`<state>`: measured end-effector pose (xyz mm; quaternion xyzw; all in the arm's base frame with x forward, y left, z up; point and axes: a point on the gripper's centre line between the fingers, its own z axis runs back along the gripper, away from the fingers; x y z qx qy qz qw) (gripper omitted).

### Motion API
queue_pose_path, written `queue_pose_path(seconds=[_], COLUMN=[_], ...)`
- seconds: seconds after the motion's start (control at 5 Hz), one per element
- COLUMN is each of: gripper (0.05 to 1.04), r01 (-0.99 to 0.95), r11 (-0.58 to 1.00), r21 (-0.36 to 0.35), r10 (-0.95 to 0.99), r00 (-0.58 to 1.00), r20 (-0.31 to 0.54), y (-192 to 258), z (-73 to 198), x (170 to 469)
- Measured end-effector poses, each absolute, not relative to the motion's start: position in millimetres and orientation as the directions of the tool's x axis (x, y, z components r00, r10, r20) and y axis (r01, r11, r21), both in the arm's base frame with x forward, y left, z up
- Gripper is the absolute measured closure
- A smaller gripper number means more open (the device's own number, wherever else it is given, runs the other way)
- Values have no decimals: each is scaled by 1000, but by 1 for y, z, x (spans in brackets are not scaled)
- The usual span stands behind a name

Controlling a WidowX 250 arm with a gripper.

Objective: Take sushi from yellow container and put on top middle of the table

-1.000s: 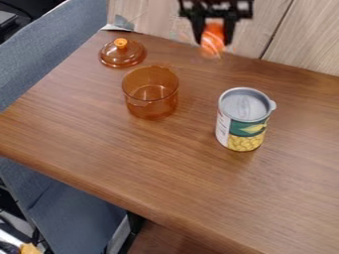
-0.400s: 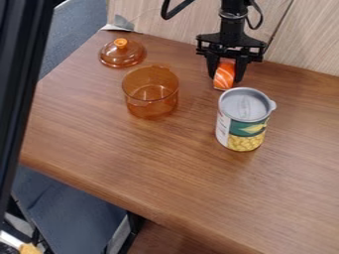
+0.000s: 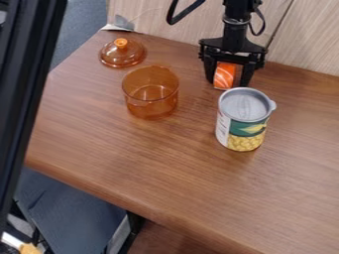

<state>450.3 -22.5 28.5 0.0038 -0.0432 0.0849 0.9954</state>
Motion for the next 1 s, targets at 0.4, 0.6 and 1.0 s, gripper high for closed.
queue_pose_path(seconds=[0.4,0.6,1.0], gripper=[83,83,83], r01=[-161,-176,-188], r11=[986,982,978], r21=[-40,-66,-88], r10=[165,185,205], r00=[978,966,941], r20=[124,182,269], y=[-25,-20,-11], z=[56,89,128], x=[448,447,438])
